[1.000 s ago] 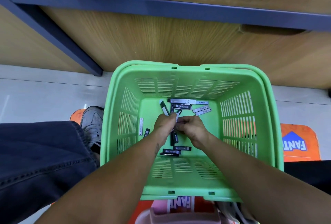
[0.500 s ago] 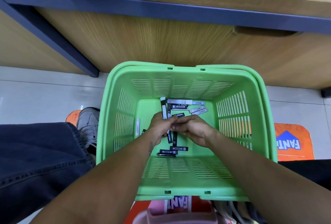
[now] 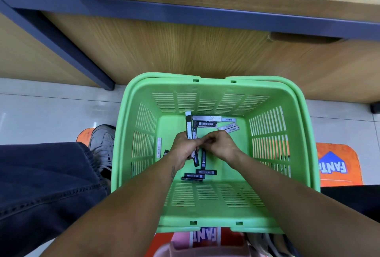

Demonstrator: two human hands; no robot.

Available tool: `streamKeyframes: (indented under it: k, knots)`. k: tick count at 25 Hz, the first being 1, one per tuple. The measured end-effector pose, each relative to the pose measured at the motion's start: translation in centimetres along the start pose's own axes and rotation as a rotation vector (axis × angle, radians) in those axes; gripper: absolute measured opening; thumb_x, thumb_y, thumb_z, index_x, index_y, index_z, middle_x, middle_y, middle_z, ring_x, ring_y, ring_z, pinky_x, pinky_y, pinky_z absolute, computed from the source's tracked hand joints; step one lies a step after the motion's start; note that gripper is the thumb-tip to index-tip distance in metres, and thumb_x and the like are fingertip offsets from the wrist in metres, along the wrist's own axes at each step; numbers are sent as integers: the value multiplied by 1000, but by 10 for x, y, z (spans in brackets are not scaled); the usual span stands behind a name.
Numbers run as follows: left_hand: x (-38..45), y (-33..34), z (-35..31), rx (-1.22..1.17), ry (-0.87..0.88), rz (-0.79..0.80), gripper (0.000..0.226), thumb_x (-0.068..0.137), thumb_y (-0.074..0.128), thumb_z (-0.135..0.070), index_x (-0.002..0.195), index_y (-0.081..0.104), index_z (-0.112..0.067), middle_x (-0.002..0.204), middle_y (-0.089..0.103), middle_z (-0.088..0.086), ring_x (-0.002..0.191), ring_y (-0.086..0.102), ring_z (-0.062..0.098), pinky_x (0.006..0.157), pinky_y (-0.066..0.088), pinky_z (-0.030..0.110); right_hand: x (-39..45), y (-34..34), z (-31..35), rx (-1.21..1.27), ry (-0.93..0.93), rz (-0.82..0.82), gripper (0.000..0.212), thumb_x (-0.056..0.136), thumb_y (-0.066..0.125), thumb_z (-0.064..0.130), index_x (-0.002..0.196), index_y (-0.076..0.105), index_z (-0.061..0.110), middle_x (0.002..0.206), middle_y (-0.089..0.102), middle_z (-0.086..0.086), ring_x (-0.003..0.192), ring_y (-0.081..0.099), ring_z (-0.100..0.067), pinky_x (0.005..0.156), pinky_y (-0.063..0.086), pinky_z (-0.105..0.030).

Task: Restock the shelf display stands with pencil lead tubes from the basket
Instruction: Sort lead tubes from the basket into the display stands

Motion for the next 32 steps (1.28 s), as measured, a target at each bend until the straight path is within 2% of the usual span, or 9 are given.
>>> streamKeyframes:
  k: [4, 7, 9, 12, 17, 23, 26, 30, 32]
  knots:
    - [2, -4, -2, 95, 28, -34, 55, 77, 77, 6, 127, 55, -2, 112, 67, 18, 103, 67, 31, 86, 59, 40, 3, -6, -4, -256, 87, -183, 10, 91, 69, 20, 96, 71, 12, 98, 72, -7, 85, 66, -23, 74, 56, -32]
    - [-1, -10, -4, 215, 29, -78, 60, 78, 71, 5, 130, 43, -8, 105, 59, 10, 84, 61, 21, 69, 55, 31, -2, 11, -3, -524, 159, -10, 43, 84, 74, 50, 92, 51, 15, 90, 57, -3, 77, 60, -24, 56, 43, -29]
    - [0, -13, -5, 191, 10, -99, 44, 79, 68, 6, 116, 47, -5, 96, 55, 11, 72, 55, 21, 62, 50, 32, -6, 27, -5, -626, 150, 65, 39, 85, 73, 43, 93, 44, 19, 98, 56, -2, 81, 58, -23, 61, 43, -30]
    - [4, -17, -3, 85, -8, -97, 35, 82, 67, 8, 111, 49, -4, 106, 61, 25, 80, 60, 29, 69, 50, 38, -5, 31, -8, -545, 170, -27, 18, 89, 61, 17, 93, 44, 16, 104, 57, -6, 83, 54, -26, 66, 44, -31]
    - [7, -17, 1, 3, -8, -72, 29, 94, 54, 8, 112, 46, -13, 101, 61, 9, 79, 65, 25, 71, 62, 46, 0, 23, 3, -358, 153, -180, 25, 91, 62, 27, 75, 47, 14, 81, 54, -3, 65, 53, -21, 53, 36, -27]
    - [7, -10, -5, 32, 54, -65, 30, 85, 66, 6, 103, 54, -14, 80, 64, 9, 56, 55, 21, 46, 43, 29, 0, 37, 16, -598, -13, -129, 14, 95, 60, 19, 89, 49, 14, 100, 64, -10, 89, 65, -31, 64, 43, -31]
    - [7, -7, -3, 47, 59, -84, 21, 93, 64, -4, 106, 54, -16, 93, 68, 12, 67, 60, 22, 46, 47, 27, 1, 28, 17, -558, 29, -101, 17, 94, 61, 27, 90, 51, 14, 92, 56, -5, 84, 61, -29, 64, 44, -31]
    - [8, -5, 6, 46, 13, -83, 25, 101, 55, -9, 124, 47, -15, 111, 64, 12, 95, 66, 31, 65, 59, 40, -3, 28, 12, -747, -54, -85, 8, 93, 58, 14, 100, 56, 12, 104, 62, -8, 87, 63, -29, 64, 43, -31]
    - [10, -6, 8, 75, 10, -108, 32, 100, 59, -12, 129, 45, -12, 116, 63, 13, 98, 66, 33, 61, 53, 32, -3, 32, 10, -727, -56, -86, 6, 92, 56, 10, 92, 52, 15, 103, 63, -11, 81, 57, -28, 65, 42, -31]
Point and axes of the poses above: each hand's wrist, its own x-axis towards the middle knuckle, its own y-axis out of the palm, z = x × y, the point moved 3 cm from there along x, towards the middle knuckle
